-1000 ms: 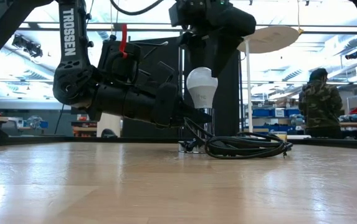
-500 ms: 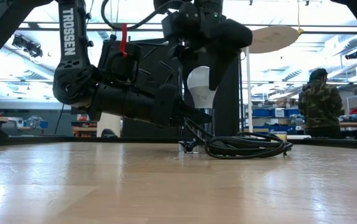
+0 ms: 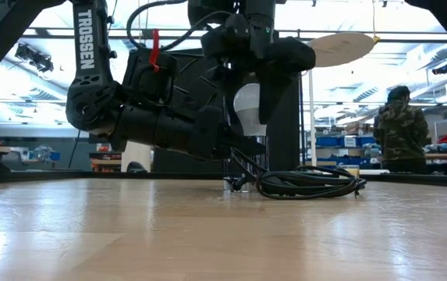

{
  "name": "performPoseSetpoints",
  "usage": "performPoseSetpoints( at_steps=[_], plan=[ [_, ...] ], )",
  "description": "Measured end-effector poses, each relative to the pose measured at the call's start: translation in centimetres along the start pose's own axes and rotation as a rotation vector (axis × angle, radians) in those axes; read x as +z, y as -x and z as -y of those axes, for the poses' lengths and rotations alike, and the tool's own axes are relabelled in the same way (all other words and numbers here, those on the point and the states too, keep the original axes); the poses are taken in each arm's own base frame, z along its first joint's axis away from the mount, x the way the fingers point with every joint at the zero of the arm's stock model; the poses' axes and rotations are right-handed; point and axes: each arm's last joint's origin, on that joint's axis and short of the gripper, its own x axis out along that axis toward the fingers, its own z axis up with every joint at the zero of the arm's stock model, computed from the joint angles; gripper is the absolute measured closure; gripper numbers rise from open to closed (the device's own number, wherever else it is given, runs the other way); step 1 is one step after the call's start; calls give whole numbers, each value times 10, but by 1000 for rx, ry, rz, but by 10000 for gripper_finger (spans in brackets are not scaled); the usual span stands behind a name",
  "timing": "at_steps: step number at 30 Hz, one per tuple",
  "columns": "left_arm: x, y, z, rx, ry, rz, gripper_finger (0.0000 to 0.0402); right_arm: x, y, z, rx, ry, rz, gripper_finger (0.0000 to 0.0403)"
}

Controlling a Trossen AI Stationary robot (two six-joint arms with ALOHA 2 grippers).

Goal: Screw lightbulb
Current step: Insert the white lightbulb into the silver lamp

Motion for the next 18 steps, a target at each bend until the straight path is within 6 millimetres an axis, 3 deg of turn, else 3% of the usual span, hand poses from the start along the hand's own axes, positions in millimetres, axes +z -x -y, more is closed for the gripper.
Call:
performPoseSetpoints(
  at_steps=[8,11,18],
  plan=[
    [0,0,0,1,1,0,211,-3,0,3,-16,-13,-11,143],
    [0,0,0,1,2,-1,211,-3,-2,3,-20,-30,-6,144],
    [0,0,0,2,3,-2,211,-4,-6,6,-29,-246,18,129]
  ],
)
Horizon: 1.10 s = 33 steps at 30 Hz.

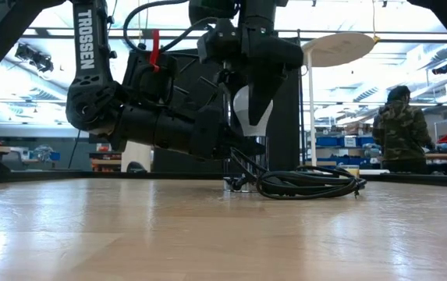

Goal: Screw lightbulb
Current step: Insert the white lightbulb into the silver lamp

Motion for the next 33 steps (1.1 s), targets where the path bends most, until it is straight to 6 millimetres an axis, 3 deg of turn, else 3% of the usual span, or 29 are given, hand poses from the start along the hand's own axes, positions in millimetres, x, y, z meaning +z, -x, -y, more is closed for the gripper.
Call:
performPoseSetpoints(
  at_steps=[5,21,24,33],
  plan=[
    [0,0,0,0,0,0,211,1,0,1,-8,-211,11,133],
    [0,0,0,-2,19,0,211,-2,-5,-6,-126,-1135,-20,129],
    [0,0,0,-3,20,0,211,-2,-6,-6,-126,-1146,-20,129],
    [1,0,0,-5,21,9,211,4,12,-3,-97,-798,1,115]
  ],
)
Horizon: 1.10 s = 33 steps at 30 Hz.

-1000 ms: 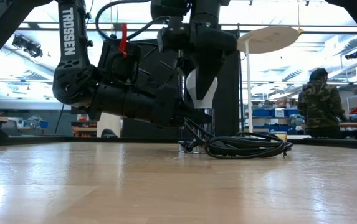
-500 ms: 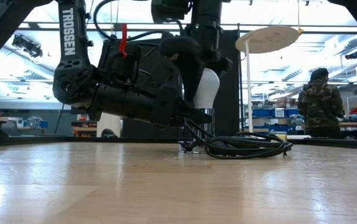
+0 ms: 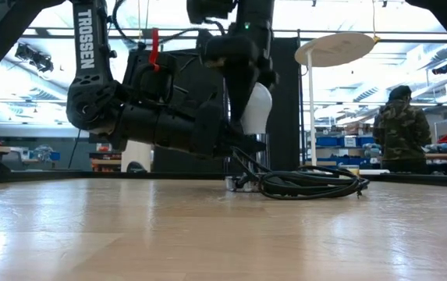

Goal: Screw lightbulb
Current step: Insert the white lightbulb into the silver lamp

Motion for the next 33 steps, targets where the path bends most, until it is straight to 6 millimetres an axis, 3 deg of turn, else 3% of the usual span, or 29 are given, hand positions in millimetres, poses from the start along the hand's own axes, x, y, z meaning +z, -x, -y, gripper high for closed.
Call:
performPoseSetpoints(
  at_steps=[4,10,15,20,26,29,33],
  plan=[
    [-1,0,0,-1,-1,-11,211,2,13,5,56,79,15,76],
    [-2,0,0,-3,-4,-12,211,6,11,12,204,128,-26,10],
    [-2,0,0,-8,-9,-12,211,9,16,22,305,167,-53,25],
    [-2,0,0,-6,-2,-14,211,9,40,26,192,282,-22,31],
    [-2,0,0,-6,-5,-13,211,6,59,22,81,699,29,31],
    [-2,0,0,-5,-24,-14,211,3,60,18,80,976,28,31],
    [-2,0,0,-5,-25,-17,211,-1,48,16,91,1151,-19,31]
  ],
)
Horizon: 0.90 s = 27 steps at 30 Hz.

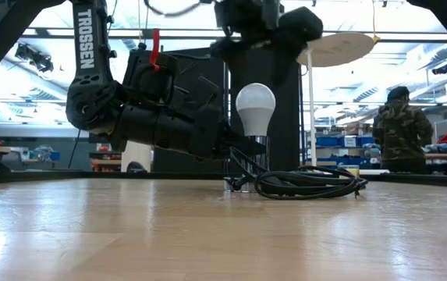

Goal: Screw lightbulb
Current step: Insert the white lightbulb into the silver lamp

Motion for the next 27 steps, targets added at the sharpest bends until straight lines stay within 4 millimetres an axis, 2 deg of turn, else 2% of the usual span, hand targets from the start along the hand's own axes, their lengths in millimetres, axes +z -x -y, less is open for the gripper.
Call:
performPoseSetpoints(
  at_steps=[4,8,12,17,21,27],
  plan=[
    [0,0,0,0,0,0,211,1,-17,-8,35,100,-63,31],
    [0,0,0,0,-1,0,211,8,-33,-11,-14,182,-86,31],
    [0,0,0,1,-1,0,211,13,-46,-12,-23,161,-39,31],
    [0,0,0,1,-2,-1,211,10,-60,-17,24,146,-58,35],
    [0,0,0,1,-4,-3,211,7,-65,-16,29,73,-65,64],
    [0,0,0,1,-5,-3,211,4,-66,-9,50,-13,-8,136]
  ],
)
